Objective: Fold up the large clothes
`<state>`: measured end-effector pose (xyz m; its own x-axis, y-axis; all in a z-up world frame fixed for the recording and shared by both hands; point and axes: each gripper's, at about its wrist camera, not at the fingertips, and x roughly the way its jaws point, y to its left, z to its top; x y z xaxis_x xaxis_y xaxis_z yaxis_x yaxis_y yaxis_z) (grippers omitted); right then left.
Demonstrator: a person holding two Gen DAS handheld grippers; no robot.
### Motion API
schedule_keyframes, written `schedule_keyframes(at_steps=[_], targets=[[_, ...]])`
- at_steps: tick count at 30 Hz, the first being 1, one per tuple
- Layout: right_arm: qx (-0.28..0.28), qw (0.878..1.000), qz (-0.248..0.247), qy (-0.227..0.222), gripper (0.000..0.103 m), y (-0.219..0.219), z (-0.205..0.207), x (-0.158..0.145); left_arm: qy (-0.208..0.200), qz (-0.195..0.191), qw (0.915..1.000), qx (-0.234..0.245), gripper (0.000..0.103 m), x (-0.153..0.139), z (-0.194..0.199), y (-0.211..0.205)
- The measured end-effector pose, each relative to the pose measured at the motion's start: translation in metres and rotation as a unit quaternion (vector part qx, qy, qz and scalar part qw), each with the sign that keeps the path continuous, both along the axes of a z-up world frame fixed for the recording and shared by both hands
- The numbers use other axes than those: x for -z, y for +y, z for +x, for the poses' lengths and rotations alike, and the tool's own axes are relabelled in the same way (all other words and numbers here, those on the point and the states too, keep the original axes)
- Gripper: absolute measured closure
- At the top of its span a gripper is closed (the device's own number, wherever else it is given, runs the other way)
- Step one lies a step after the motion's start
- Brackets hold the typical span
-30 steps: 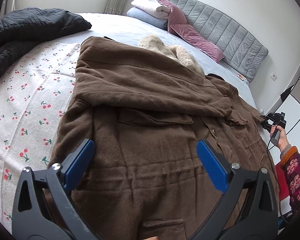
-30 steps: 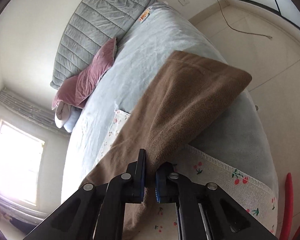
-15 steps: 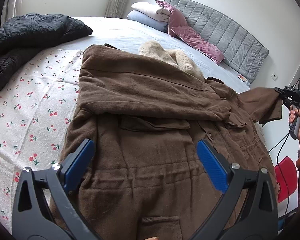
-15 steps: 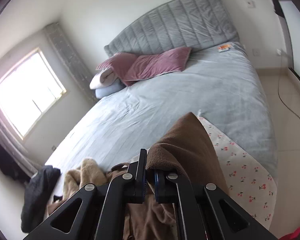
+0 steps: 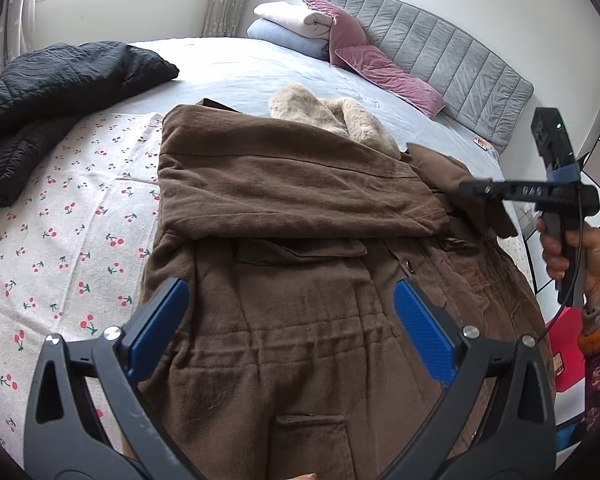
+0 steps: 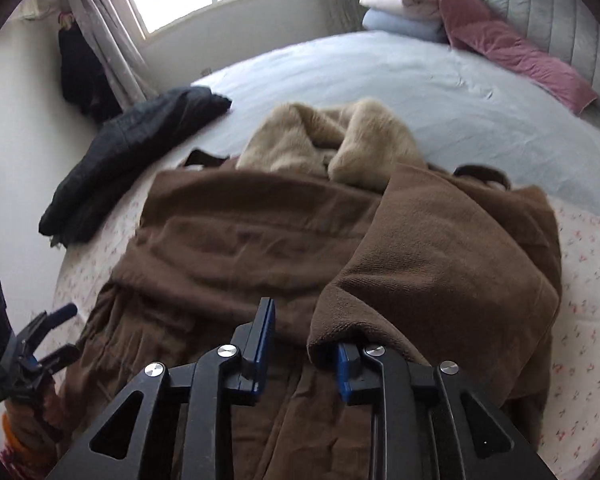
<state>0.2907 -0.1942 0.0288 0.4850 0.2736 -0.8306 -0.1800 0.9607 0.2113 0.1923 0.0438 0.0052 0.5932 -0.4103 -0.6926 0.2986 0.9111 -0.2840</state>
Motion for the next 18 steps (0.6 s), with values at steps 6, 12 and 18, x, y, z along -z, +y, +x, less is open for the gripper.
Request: schedule_keyframes(at_steps=[6, 12, 18], targets=[[0.027, 0.986, 0.161, 0.015, 0.043, -0.05, -0.049, 0.022, 0.006, 0.055, 0.9976, 0.041, 0.001, -0.023, 0.008, -0.03], [0.109, 0.976, 0.185, -0.033, 0.038, -0.104, -0.112, 0.015, -0.023, 0.099, 0.989, 0.107, 0.001, -0.054, 0.021, -0.117], [0.263, 0.921, 0.273, -0.088, 0.058, -0.178, -0.14, 0.031, -0.086, 0.174, 0.9504, 0.243, 0.001, -0.032, 0.013, -0.246]])
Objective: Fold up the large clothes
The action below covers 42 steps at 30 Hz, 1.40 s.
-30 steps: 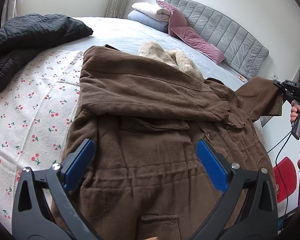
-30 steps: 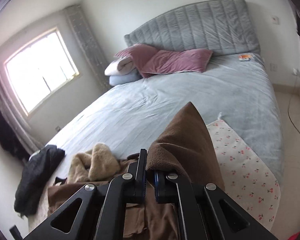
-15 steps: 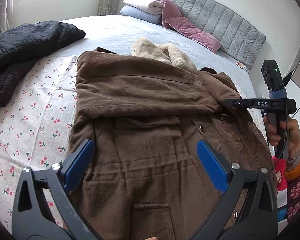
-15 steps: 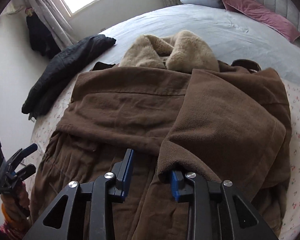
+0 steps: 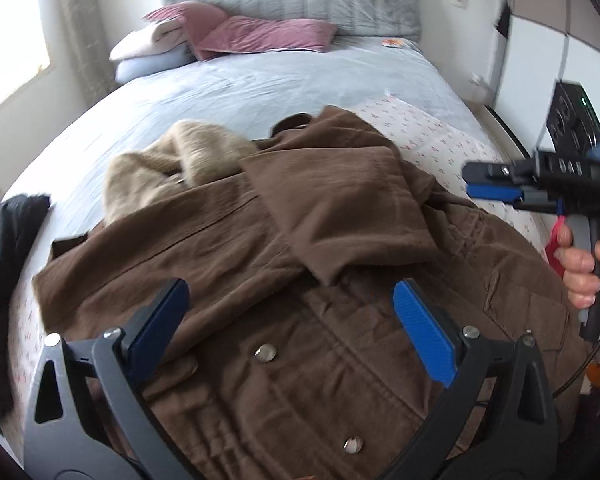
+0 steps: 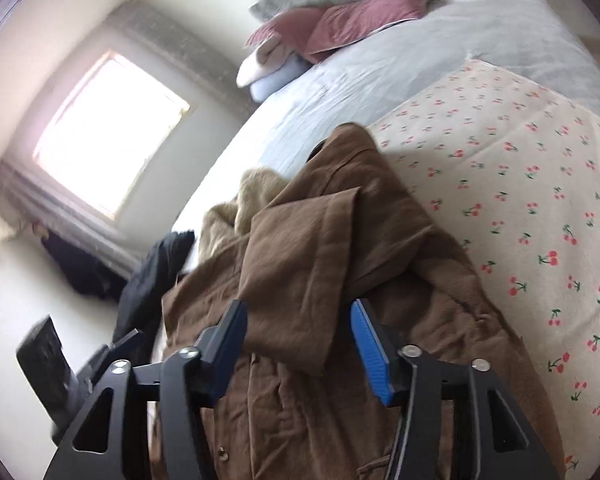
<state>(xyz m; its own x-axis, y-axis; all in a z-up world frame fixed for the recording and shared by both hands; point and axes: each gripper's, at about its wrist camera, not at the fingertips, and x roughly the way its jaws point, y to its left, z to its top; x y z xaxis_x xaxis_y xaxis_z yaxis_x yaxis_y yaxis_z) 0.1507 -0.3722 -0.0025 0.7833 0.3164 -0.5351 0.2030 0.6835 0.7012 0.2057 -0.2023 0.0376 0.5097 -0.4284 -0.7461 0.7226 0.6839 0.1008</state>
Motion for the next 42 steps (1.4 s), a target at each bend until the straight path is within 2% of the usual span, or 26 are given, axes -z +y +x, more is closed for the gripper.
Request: schedule_keyframes(at_steps=[1, 3, 5, 7, 9, 11, 12, 14, 15, 16, 18, 20, 22, 24, 25, 26, 27, 29, 32, 34, 39, 40, 42], targets=[[0.012, 1.0, 0.02, -0.008, 0.06, -0.008, -0.002, 0.008, -0.014, 0.011, 0.9993, 0.032, 0.001, 0.007, -0.003, -0.018], [0.034, 0.999, 0.035, 0.006, 0.061, -0.017, 0.0, 0.023, -0.029, 0.031, 0.9953, 0.087, 0.002, 0.022, -0.008, -0.046], [0.04, 0.998, 0.043, 0.029, 0.061, -0.026, 0.002, 0.036, -0.04, 0.052, 0.9898, 0.126, 0.003, 0.035, -0.011, -0.067], [0.044, 0.996, 0.068, 0.031, 0.061, -0.039, -0.003, 0.042, -0.054, 0.08, 0.9832, 0.155, 0.006, 0.049, -0.014, -0.084], [0.04, 0.995, 0.089, 0.028, 0.061, -0.043, -0.004, 0.047, -0.064, 0.111, 0.9777, 0.167, 0.018, 0.061, -0.014, -0.097], [0.033, 0.995, 0.089, 0.03, 0.061, -0.042, -0.002, 0.047, -0.069, 0.127, 0.9756, 0.165, 0.039, 0.07, -0.012, -0.103], [0.032, 0.995, 0.086, 0.029, 0.06, -0.041, -0.001, 0.046, -0.062, 0.121, 0.9766, 0.167, 0.046, 0.069, -0.012, -0.102], [0.028, 0.996, 0.081, 0.028, 0.059, -0.038, 0.002, 0.044, -0.041, 0.087, 0.9816, 0.165, 0.076, 0.06, -0.011, -0.096], [0.025, 0.996, 0.077, 0.027, 0.059, -0.036, 0.003, 0.043, -0.03, 0.064, 0.9848, 0.159, 0.085, 0.053, -0.01, -0.092], [0.023, 0.997, 0.072, 0.027, 0.059, -0.034, 0.004, 0.042, -0.024, 0.036, 0.9882, 0.147, 0.086, 0.043, -0.008, -0.085], [0.018, 0.998, 0.059, 0.03, 0.059, -0.029, 0.006, 0.039, -0.019, -0.031, 0.9929, 0.113, 0.088, 0.022, -0.004, -0.063], [0.01, 0.998, 0.05, 0.029, 0.059, -0.022, 0.007, 0.036, -0.001, -0.11, 0.9921, 0.061, 0.089, 0.001, 0.006, -0.027], [0.002, 0.999, 0.041, 0.029, 0.059, -0.017, 0.009, 0.034, 0.022, -0.182, 0.983, -0.013, 0.09, -0.011, 0.021, 0.021], [-0.003, 0.999, 0.031, 0.029, 0.059, -0.013, 0.011, 0.034, 0.062, -0.229, 0.9665, -0.097, 0.089, -0.005, 0.039, 0.073], [-0.006, 0.999, 0.026, 0.031, 0.06, -0.011, 0.013, 0.033, 0.084, -0.231, 0.9599, -0.134, 0.083, 0.003, 0.047, 0.094], [-0.007, 0.999, 0.022, 0.032, 0.06, -0.009, 0.014, 0.033, 0.106, -0.223, 0.9546, -0.167, 0.071, 0.014, 0.053, 0.115], [-0.007, 0.999, 0.019, 0.034, 0.059, -0.008, 0.015, 0.034, 0.12, -0.213, 0.9507, -0.19, 0.066, 0.023, 0.056, 0.134], [-0.006, 0.999, 0.021, 0.036, 0.059, -0.009, 0.016, 0.035, 0.13, -0.207, 0.946, -0.212, 0.05, 0.034, 0.056, 0.165], [0.008, 0.999, 0.018, 0.037, 0.059, -0.015, 0.015, 0.036, 0.146, -0.231, 0.9374, -0.216, 0.031, 0.038, 0.056, 0.19], [0.024, 0.999, 0.012, 0.038, 0.059, -0.021, 0.013, 0.037, 0.147, -0.222, 0.9388, -0.219, 0.029, 0.04, 0.065, 0.189], [0.055, 0.998, 0.013, 0.037, 0.059, -0.041, 0.007, 0.041, 0.167, -0.185, 0.9456, -0.209, 0.029, 0.063, 0.106, 0.15], [0.057, 0.998, 0.022, 0.035, 0.059, -0.043, 0.006, 0.044, 0.169, -0.177, 0.947, -0.209, 0.031, 0.067, 0.114, 0.143], [0.054, 0.997, 0.032, 0.04, 0.059, -0.045, 0.007, 0.049, 0.169, -0.162, 0.9486, -0.213, 0.046, 0.073, 0.128, 0.126]])
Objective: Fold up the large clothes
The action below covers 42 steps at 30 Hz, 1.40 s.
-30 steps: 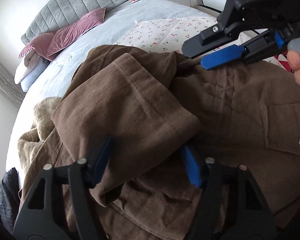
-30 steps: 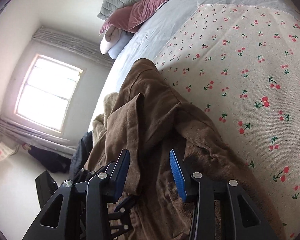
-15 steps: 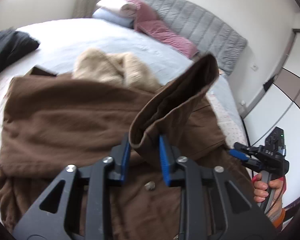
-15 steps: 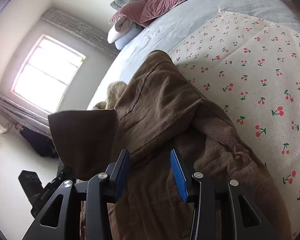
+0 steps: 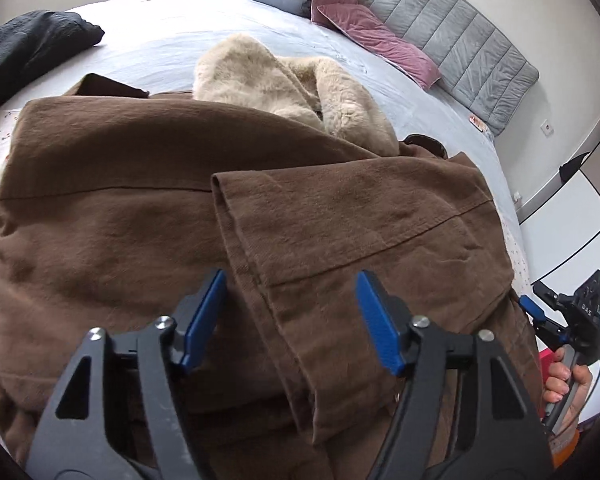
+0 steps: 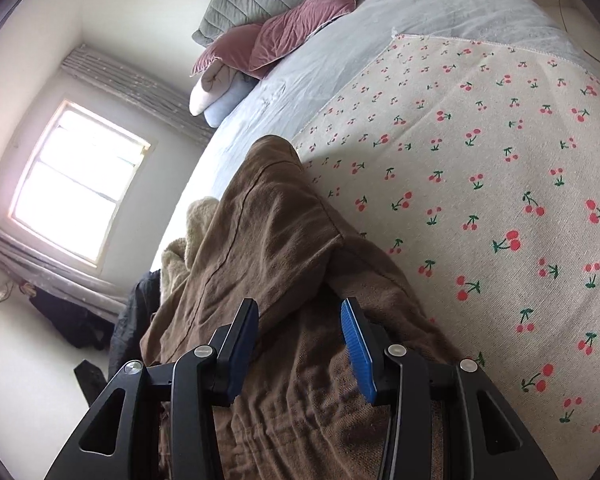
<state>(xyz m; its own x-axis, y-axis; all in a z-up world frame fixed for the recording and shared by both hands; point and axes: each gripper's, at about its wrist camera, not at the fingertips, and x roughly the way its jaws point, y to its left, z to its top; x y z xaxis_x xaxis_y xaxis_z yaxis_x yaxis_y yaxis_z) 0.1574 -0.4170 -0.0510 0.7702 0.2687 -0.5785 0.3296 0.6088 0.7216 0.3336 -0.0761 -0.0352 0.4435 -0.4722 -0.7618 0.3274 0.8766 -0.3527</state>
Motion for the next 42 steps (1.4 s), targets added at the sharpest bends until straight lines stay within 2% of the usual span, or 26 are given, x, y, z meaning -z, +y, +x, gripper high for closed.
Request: schedule_keyframes(at_steps=[1, 2, 5, 6, 7, 8, 9, 10, 12, 14, 15, 18, 20, 25, 27, 30, 34, 42], targets=[[-0.001, 1.0, -0.003, 0.004, 0.059, 0.001, 0.001, 0.001, -0.003, 0.014, 0.9999, -0.004, 0.077, 0.001, 0.005, -0.007], [-0.003, 1.0, -0.009, 0.006, 0.059, 0.002, 0.002, 0.002, -0.009, 0.019, 0.9998, -0.004, 0.089, -0.001, 0.008, -0.012], [-0.008, 1.0, -0.021, 0.007, 0.059, 0.005, 0.002, -0.001, -0.062, -0.003, 0.9972, -0.041, 0.089, -0.021, 0.004, -0.006], [-0.01, 1.0, -0.024, 0.006, 0.059, 0.006, 0.002, -0.002, -0.068, 0.01, 0.9962, -0.054, 0.089, -0.023, 0.003, -0.004], [-0.01, 1.0, -0.028, 0.005, 0.059, 0.006, 0.002, -0.004, -0.065, 0.045, 0.9945, -0.069, 0.08, -0.019, 0.005, -0.006], [-0.01, 0.999, -0.031, 0.005, 0.059, 0.007, 0.002, -0.005, -0.059, 0.094, 0.9903, -0.084, 0.067, -0.013, 0.007, -0.008], [-0.009, 0.999, -0.034, 0.007, 0.059, 0.008, 0.002, -0.005, -0.057, 0.128, 0.9855, -0.095, 0.066, -0.009, 0.008, -0.009], [-0.009, 0.999, -0.037, 0.011, 0.059, 0.008, 0.002, -0.005, -0.062, 0.131, 0.9851, -0.093, 0.066, -0.008, 0.006, -0.006], [-0.011, 0.999, -0.043, 0.019, 0.059, 0.011, 0.002, -0.006, -0.068, 0.105, 0.9891, -0.077, 0.06, -0.011, -0.005, 0.003], [-0.014, 0.998, -0.051, 0.023, 0.059, 0.013, 0.001, -0.01, -0.065, 0.092, 0.9915, -0.065, 0.041, -0.017, -0.018, 0.013], [-0.016, 0.998, -0.056, 0.023, 0.057, 0.015, 0.001, -0.014, -0.063, 0.088, 0.9923, -0.058, 0.038, -0.021, -0.026, 0.019], [-0.035, 0.996, -0.083, 0.018, 0.051, 0.023, -0.003, -0.033, -0.062, 0.097, 0.9924, -0.042, 0.032, -0.039, -0.052, 0.036], [-0.065, 0.992, -0.103, 0.014, 0.049, 0.034, -0.007, -0.05, -0.057, 0.103, 0.9923, -0.038, 0.022, -0.053, -0.071, 0.046], [-0.105, 0.979, -0.176, 0.0, 0.029, 0.072, -0.041, -0.089, -0.055, 0.115, 0.9913, -0.033, 0.013, -0.096, -0.127, 0.086], [-0.129, 0.973, -0.19, 0.006, 0.026, 0.089, -0.058, -0.094, -0.058, 0.121, 0.9904, -0.034, 0.008, -0.108, -0.148, 0.101], [-0.17, 0.963, -0.209, 0.014, 0.025, 0.113, -0.084, -0.095, -0.062, 0.126, 0.9894, -0.035, 0.007, -0.119, -0.18, 0.122], [-0.195, 0.953, -0.231, 0.025, 0.025, 0.129, -0.119, -0.088, -0.051, 0.129, 0.9897, -0.036, 0.006, -0.114, -0.215, 0.146], [-0.21, 0.956, -0.198, 0.045, 0.025, 0.103, -0.176, -0.065, 0.011, 0.129, 0.991, -0.034, 0.006, -0.072, -0.267, 0.184]])
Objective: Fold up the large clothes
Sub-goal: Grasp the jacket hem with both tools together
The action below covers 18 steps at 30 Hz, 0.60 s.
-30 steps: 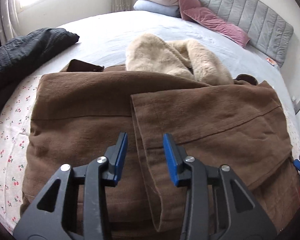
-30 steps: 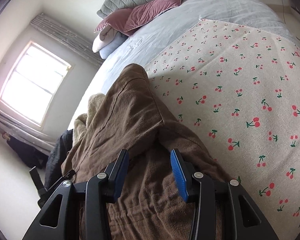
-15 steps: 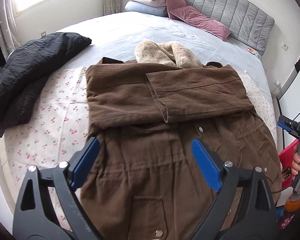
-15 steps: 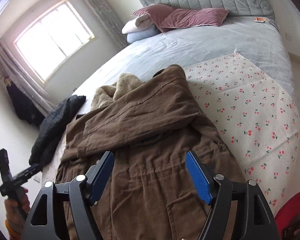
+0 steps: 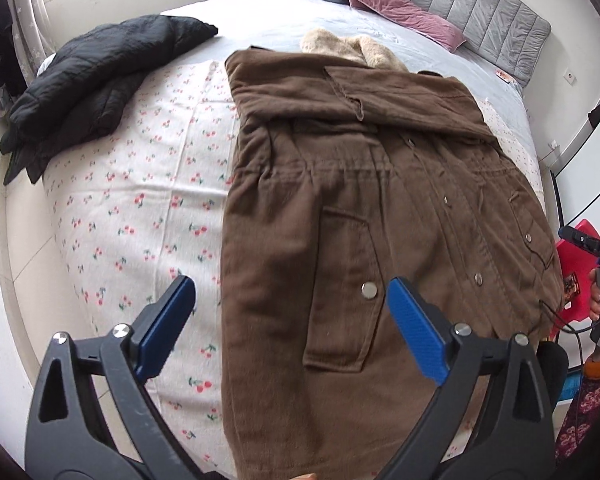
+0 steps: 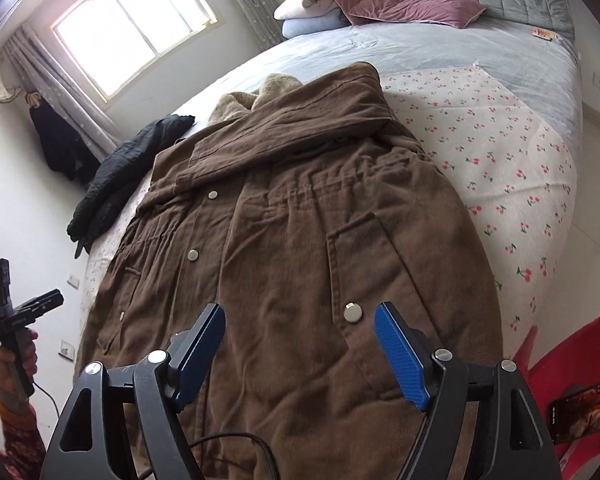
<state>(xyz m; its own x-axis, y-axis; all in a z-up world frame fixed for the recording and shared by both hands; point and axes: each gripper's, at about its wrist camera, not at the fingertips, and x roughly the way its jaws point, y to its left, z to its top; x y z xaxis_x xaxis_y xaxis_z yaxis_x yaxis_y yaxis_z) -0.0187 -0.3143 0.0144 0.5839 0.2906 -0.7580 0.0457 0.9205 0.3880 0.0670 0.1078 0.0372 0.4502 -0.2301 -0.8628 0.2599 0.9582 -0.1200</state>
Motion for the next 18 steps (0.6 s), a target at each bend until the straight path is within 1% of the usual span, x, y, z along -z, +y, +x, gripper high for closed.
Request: schedule_keyframes(at_steps=[3, 6, 8, 10, 12, 14, 16, 18], targets=[[0.006, 0.999, 0.03, 0.013, 0.025, -0.023, -0.016, 0.009, 0.035, -0.023, 0.9991, 0.002, 0.006, 0.019, -0.012, 0.015], [0.023, 0.999, 0.021, 0.035, 0.025, -0.04, -0.03, 0.021, 0.069, -0.054, 0.9962, 0.004, 0.006, 0.038, -0.024, 0.026], [0.035, 0.998, 0.013, 0.041, 0.025, -0.051, -0.04, 0.029, 0.084, -0.06, 0.9947, 0.007, 0.006, 0.05, -0.032, 0.03], [0.044, 0.998, 0.024, 0.043, 0.025, -0.061, -0.047, 0.039, 0.098, -0.068, 0.9928, 0.014, 0.006, 0.061, -0.038, 0.031], [0.048, 0.997, 0.043, 0.043, 0.025, -0.07, -0.053, 0.048, 0.117, -0.085, 0.9893, 0.023, 0.006, 0.071, -0.042, 0.032], [0.054, 0.996, 0.053, 0.048, 0.025, -0.078, -0.057, 0.056, 0.123, -0.098, 0.9872, 0.027, 0.006, 0.076, -0.047, 0.033], [0.054, 0.996, 0.051, 0.054, 0.025, -0.081, -0.059, 0.061, 0.118, -0.107, 0.9866, 0.035, 0.006, 0.075, -0.051, 0.034], [0.063, 0.996, 0.027, 0.061, 0.025, -0.082, -0.062, 0.064, 0.12, -0.114, 0.9855, 0.035, 0.006, 0.074, -0.053, 0.035]])
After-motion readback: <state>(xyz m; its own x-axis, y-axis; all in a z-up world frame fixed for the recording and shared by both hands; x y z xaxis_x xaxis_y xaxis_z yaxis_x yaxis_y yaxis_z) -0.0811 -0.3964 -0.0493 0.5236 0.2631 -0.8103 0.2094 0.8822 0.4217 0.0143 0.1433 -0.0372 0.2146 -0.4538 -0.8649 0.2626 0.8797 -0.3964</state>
